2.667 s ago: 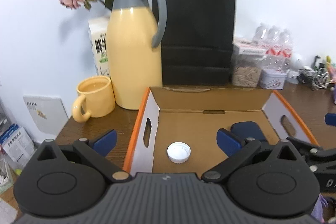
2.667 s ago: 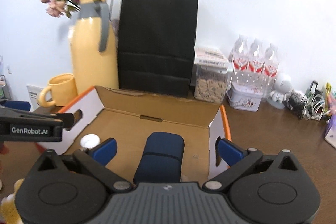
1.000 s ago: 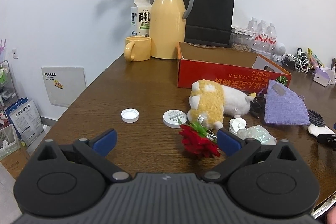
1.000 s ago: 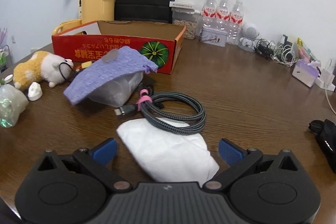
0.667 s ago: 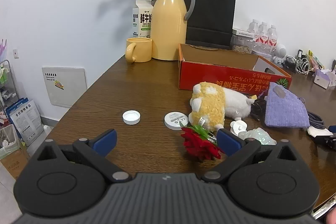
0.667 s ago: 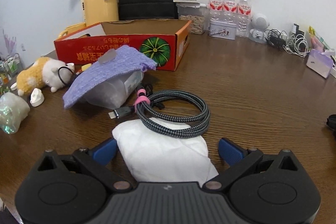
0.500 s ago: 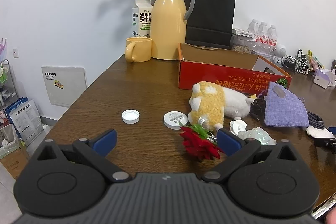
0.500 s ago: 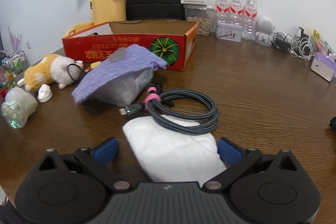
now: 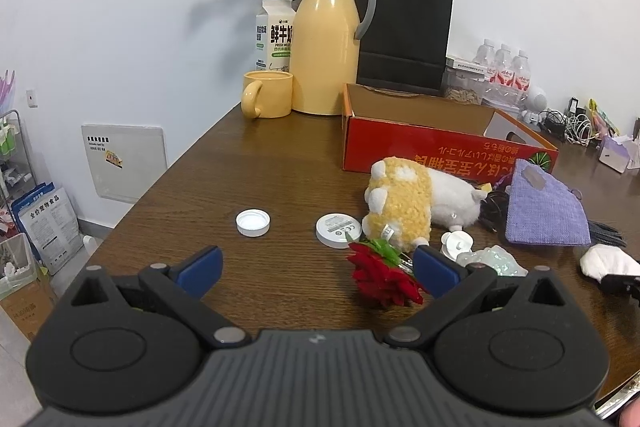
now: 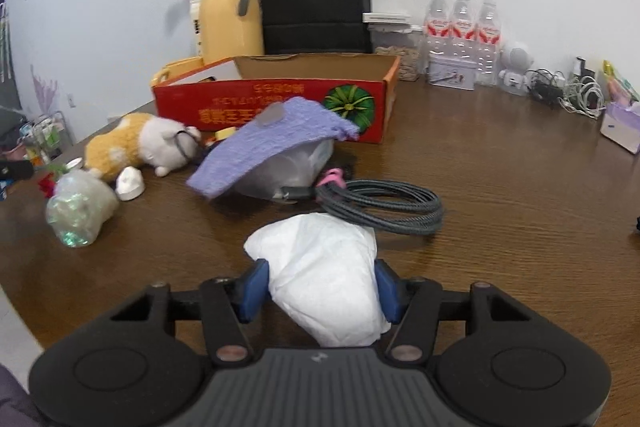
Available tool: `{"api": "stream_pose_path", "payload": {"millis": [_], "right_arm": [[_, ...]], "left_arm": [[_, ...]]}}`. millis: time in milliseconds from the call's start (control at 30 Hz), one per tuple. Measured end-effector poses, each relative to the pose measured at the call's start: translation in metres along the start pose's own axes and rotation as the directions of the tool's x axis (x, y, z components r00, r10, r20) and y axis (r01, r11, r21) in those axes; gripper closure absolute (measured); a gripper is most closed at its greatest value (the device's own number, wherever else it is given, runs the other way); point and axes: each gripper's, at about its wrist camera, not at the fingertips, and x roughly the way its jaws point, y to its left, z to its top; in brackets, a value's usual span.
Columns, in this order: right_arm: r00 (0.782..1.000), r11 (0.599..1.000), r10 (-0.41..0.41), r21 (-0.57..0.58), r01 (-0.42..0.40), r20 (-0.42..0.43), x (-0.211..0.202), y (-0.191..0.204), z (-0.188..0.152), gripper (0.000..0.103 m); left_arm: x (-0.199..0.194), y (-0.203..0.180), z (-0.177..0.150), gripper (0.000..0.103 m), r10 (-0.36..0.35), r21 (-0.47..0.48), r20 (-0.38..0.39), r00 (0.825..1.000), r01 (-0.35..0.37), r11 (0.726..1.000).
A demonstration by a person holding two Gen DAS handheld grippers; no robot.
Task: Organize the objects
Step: 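Grasp the white cloth with the right tool, then grasp a second white bottle cap with the left tool while the right tool holds the cloth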
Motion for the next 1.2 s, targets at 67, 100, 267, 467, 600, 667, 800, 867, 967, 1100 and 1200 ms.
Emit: {"api": "stream_pose_path", "payload": {"millis": [67, 100, 267, 467, 600, 667, 800, 867, 967, 1100, 1200], "right_arm": [[1.000, 1.000, 0.012, -0.001, -0.012, 0.003, -0.002, 0.006, -0.001, 0.051], [1.000, 1.000, 0.022, -0.001, -0.022, 0.006, -0.003, 0.008, -0.001, 0.051], [0.997, 0.997, 0.067, -0.026, -0.066, 0.039, -0.010, 0.026, 0.004, 0.051], [0.994, 0.997, 0.077, -0.036, -0.074, 0.079, -0.013, 0.033, 0.013, 0.051], [0.994, 0.998, 0.062, -0.026, -0.060, 0.094, -0.012, 0.030, 0.019, 0.051], [0.994, 0.998, 0.052, -0.024, -0.050, 0.101, -0.011, 0.028, 0.022, 0.051], [0.993, 0.999, 0.037, -0.020, -0.035, 0.114, -0.010, 0.026, 0.027, 0.051], [0.992, 0.999, 0.031, -0.017, -0.030, 0.119, -0.009, 0.025, 0.028, 0.051], [0.993, 1.000, 0.023, -0.014, -0.022, 0.119, -0.009, 0.024, 0.029, 0.051], [0.993, 1.000, 0.013, -0.009, -0.012, 0.120, -0.009, 0.021, 0.029, 0.051], [0.992, 1.000, 0.004, -0.004, -0.004, 0.122, -0.010, 0.018, 0.029, 0.051]], "left_arm": [[0.000, 0.000, 0.000, 0.000, 0.002, 0.000, 0.000, 1.000, -0.002, 1.000], [0.000, 0.000, 0.000, 0.000, 0.003, -0.001, 0.001, 1.000, -0.003, 1.000], [0.001, 0.005, 0.002, 0.000, 0.018, -0.010, 0.007, 1.000, -0.018, 1.000], [0.013, 0.018, 0.008, 0.000, 0.061, -0.036, -0.006, 0.998, -0.061, 0.997], [0.031, 0.031, 0.014, 0.000, 0.100, -0.053, -0.045, 0.994, -0.102, 0.993], [0.039, 0.036, 0.016, 0.000, 0.116, -0.052, -0.054, 0.992, -0.119, 0.992], [0.060, 0.044, 0.022, 0.012, 0.138, -0.046, -0.088, 0.987, -0.143, 0.989], [0.072, 0.046, 0.024, 0.021, 0.143, -0.042, -0.108, 0.984, -0.148, 0.988], [0.086, 0.047, 0.026, 0.030, 0.143, -0.033, -0.127, 0.981, -0.148, 0.988], [0.100, 0.044, 0.028, 0.051, 0.137, -0.018, -0.149, 0.979, -0.141, 0.990], [0.100, 0.039, 0.028, 0.074, 0.112, 0.001, -0.137, 0.984, -0.113, 0.994]]}}
